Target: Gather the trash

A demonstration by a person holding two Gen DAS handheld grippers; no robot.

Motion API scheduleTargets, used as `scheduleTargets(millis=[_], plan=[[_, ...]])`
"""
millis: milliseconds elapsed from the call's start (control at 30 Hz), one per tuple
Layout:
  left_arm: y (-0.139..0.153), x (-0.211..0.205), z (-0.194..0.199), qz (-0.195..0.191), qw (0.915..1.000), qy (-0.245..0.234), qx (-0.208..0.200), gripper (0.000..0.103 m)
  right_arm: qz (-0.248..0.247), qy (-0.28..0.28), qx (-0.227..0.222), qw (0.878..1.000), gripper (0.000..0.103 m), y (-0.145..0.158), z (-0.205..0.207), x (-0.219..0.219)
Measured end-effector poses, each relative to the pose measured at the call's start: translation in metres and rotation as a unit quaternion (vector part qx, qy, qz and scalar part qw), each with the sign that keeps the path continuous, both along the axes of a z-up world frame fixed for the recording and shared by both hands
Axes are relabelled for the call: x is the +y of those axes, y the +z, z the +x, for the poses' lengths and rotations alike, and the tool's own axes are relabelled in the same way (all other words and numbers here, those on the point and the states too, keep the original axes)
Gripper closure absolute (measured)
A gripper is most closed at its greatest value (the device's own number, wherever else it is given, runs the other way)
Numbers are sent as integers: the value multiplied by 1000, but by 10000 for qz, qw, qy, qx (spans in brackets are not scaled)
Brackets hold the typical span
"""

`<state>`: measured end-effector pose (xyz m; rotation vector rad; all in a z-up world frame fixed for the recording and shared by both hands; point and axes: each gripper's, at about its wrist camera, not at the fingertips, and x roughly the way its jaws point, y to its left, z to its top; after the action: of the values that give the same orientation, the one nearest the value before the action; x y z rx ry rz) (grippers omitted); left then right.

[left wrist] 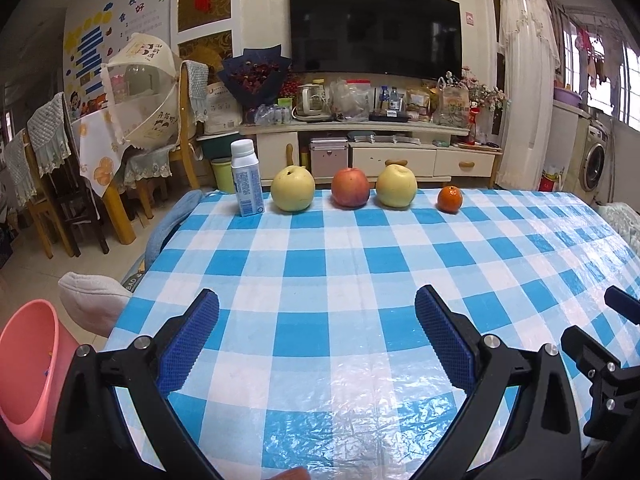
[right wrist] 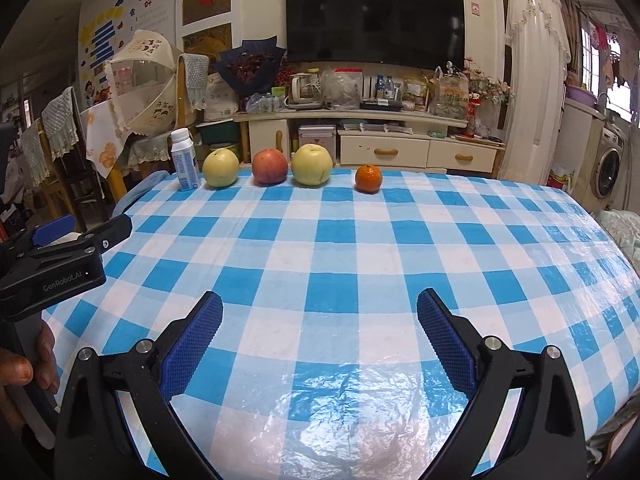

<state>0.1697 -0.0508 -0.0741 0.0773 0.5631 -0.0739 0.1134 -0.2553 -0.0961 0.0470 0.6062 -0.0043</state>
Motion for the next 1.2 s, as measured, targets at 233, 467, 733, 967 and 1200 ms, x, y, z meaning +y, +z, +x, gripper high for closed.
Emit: scheduleTargets(millis=[233, 467, 733, 967, 1200], plan=[[-1, -3, 1, 37, 10000, -61, 42, 4, -57, -26, -52, 10000, 6, 0, 1, -2], [-1, -2, 1, 78, 10000, -39, 20, 4, -124, 39, -69, 9999, 6, 2, 0, 2], [-2, -3, 0, 198, 9998, -5, 19, 4, -230, 121, -40, 9997, 6, -3, 4, 8], [-2, -3, 0, 185, 9998, -28, 10, 4, -272, 169, -17, 9995, 6, -7, 5, 12], [-2, -3, 0, 190, 9998, -37, 4, 4, -306, 210, -12, 9993, 6, -11, 7, 15]])
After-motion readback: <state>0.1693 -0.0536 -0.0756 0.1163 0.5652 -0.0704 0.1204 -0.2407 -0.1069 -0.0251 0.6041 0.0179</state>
